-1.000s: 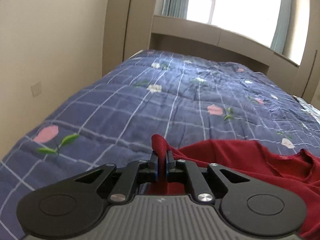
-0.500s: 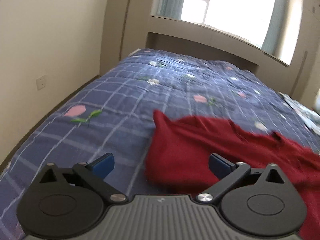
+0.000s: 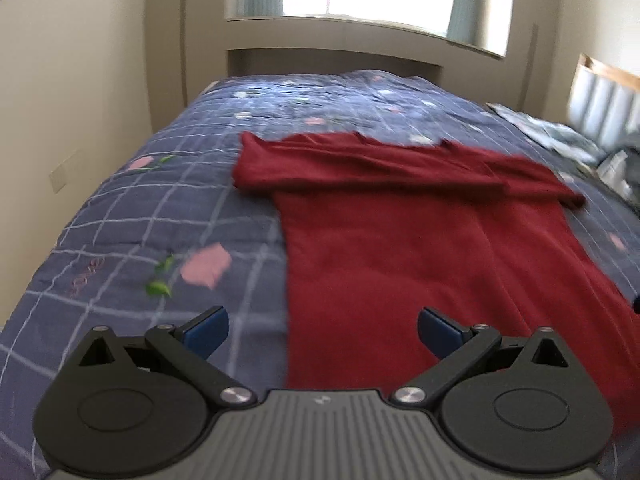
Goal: Fold small clothes
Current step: 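Grasp the sweater hem with the left gripper while the right gripper grasps the hem too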
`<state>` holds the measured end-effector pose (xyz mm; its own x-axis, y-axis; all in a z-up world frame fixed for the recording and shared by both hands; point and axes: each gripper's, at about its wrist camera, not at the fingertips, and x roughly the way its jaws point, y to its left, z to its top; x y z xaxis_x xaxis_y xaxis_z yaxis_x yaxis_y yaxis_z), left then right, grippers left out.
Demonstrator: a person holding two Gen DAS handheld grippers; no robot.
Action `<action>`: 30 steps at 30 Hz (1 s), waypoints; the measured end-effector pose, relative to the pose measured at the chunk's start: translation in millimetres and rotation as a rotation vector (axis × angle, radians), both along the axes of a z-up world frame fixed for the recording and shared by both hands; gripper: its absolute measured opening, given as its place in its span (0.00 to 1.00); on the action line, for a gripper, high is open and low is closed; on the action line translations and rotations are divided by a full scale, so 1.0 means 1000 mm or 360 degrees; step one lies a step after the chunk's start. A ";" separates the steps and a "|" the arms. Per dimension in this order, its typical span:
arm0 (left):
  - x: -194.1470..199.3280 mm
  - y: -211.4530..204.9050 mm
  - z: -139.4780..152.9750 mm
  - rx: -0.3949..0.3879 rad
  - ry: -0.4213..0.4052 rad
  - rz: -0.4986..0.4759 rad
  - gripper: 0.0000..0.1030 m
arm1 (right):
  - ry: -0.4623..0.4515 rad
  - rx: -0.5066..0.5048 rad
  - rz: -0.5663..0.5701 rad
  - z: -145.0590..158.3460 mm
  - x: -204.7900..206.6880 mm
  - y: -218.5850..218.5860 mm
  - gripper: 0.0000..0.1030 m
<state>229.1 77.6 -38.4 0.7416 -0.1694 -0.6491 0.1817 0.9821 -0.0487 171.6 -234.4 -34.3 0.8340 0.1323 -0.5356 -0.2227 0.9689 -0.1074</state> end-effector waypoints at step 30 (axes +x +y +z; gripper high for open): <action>-0.122 -0.082 -0.025 0.0408 -0.0125 -0.0546 1.00 | -0.0360 -0.0770 0.0329 -0.047 -0.109 0.087 0.72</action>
